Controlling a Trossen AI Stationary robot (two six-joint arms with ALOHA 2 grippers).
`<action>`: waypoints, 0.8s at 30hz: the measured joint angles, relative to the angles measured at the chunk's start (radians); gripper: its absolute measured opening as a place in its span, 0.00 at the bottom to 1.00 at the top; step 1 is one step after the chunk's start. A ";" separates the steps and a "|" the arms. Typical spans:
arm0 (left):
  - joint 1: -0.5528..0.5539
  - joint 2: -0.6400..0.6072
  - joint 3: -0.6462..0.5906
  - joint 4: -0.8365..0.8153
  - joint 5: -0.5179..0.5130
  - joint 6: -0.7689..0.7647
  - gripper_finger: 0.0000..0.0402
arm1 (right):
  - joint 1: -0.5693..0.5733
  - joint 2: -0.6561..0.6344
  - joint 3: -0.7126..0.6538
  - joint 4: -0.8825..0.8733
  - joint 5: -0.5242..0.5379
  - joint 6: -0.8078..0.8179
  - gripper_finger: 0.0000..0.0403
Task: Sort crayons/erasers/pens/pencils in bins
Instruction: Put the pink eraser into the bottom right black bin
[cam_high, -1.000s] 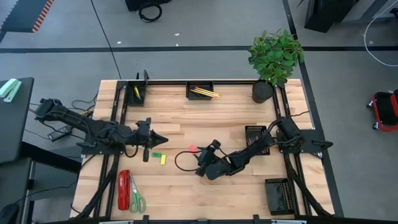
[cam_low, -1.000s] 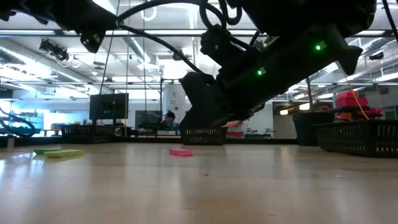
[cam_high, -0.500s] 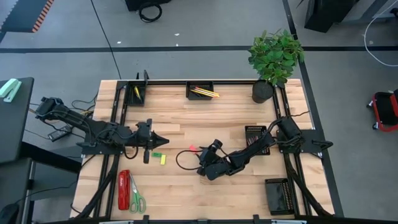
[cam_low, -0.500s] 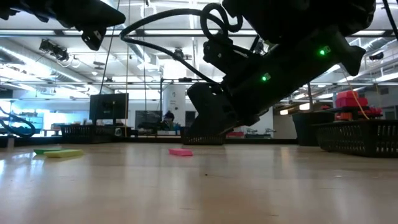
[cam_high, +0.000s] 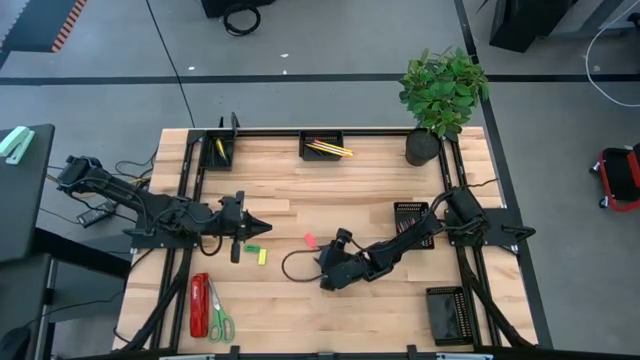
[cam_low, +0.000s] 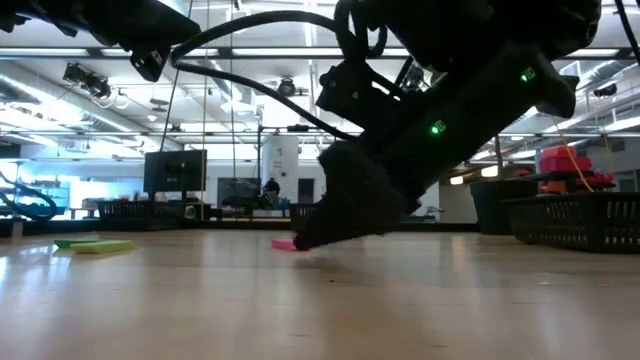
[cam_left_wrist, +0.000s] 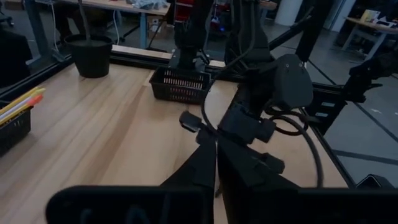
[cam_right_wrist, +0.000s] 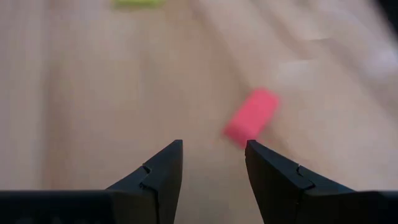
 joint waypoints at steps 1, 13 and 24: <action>0.000 0.000 0.000 -0.002 0.000 0.002 0.05 | -0.001 0.000 0.000 -0.003 -0.036 -0.023 0.45; -0.021 0.000 0.000 -0.005 0.001 0.055 0.08 | -0.050 0.000 -0.001 -0.007 0.045 0.194 0.45; -0.021 0.000 0.000 -0.006 0.001 0.051 0.05 | -0.047 0.168 0.005 0.244 0.161 0.252 0.45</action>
